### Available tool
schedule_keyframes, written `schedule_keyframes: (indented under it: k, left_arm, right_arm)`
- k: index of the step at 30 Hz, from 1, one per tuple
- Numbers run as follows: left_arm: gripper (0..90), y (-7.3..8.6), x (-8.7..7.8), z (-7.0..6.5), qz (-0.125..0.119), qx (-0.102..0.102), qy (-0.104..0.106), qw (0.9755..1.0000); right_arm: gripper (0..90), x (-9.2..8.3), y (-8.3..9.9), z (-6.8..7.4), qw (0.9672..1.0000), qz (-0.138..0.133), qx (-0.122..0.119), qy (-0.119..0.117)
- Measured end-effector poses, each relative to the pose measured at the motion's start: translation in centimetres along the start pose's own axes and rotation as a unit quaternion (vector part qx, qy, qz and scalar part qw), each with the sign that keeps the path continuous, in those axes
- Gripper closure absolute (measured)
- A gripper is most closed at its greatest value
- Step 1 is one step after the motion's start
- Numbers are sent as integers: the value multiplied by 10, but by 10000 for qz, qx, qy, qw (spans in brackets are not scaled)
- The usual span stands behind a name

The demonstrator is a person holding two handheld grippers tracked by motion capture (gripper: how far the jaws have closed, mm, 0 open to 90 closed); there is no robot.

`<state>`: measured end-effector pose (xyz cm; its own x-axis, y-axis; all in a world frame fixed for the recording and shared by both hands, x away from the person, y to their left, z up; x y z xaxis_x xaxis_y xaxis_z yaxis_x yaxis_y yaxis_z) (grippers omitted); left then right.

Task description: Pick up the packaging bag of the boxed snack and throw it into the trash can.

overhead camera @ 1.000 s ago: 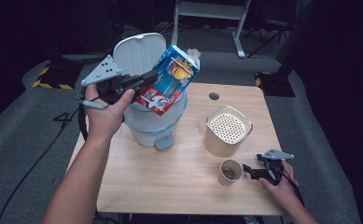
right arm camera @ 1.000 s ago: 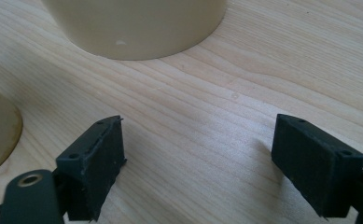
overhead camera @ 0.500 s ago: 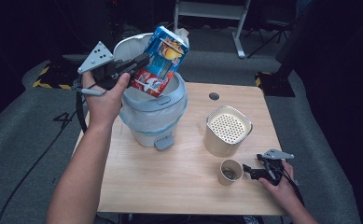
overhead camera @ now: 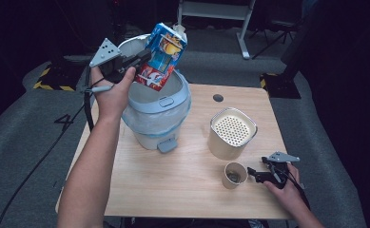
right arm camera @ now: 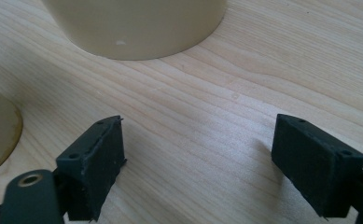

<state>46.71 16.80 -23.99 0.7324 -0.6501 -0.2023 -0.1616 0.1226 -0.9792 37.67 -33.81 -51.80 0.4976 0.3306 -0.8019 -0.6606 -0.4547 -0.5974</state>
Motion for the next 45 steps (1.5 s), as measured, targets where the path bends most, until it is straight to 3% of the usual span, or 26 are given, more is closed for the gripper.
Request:
schedule_keyframes:
  k: [9,23,24,27,28,29,33,37,45]
  left_arm:
    - [898,7,12,7,192,-72,-126,9997]
    - [896,14,23,9,414,-123,-137,9990]
    - [878,15,23,9,465,-151,-113,9987]
    - [588,15,23,10,457,-169,46,9988]
    - [468,15,21,11,361,-165,65,9992]
    - [430,15,19,10,324,-147,71,9993]
    - [445,17,7,3,469,-17,107,9988]
    - [448,22,-5,-11,713,276,208,9969]
    - [437,33,-41,-44,907,600,560,9925]
  right_arm:
    - [170,0,0,0,10000,1,2,-1]
    - [171,0,0,0,10000,-1,2,-5]
    - [171,0,0,0,10000,0,1,-6]
    - [172,0,0,0,10000,-1,-2,-12]
    - [174,0,0,0,10000,0,-6,-20]
    - [174,0,0,0,10000,-2,-9,-26]
    - [174,0,0,0,10000,-1,-10,-26]
    - [174,0,0,0,10000,0,-9,-27]
    - [167,-1,1,1,10000,13,14,7]
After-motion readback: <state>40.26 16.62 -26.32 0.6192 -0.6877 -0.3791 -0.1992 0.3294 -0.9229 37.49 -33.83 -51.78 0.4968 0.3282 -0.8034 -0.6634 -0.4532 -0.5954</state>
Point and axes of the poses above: each handheld gripper's, and its own axes: x roughly forward along the jaws, y roughly out of its underside, z roughly to its left, the point moved 2 cm from there along x, roughly forward along the jaws, and after that the axes turned 11 degrees about z, right-handed, at the moved point
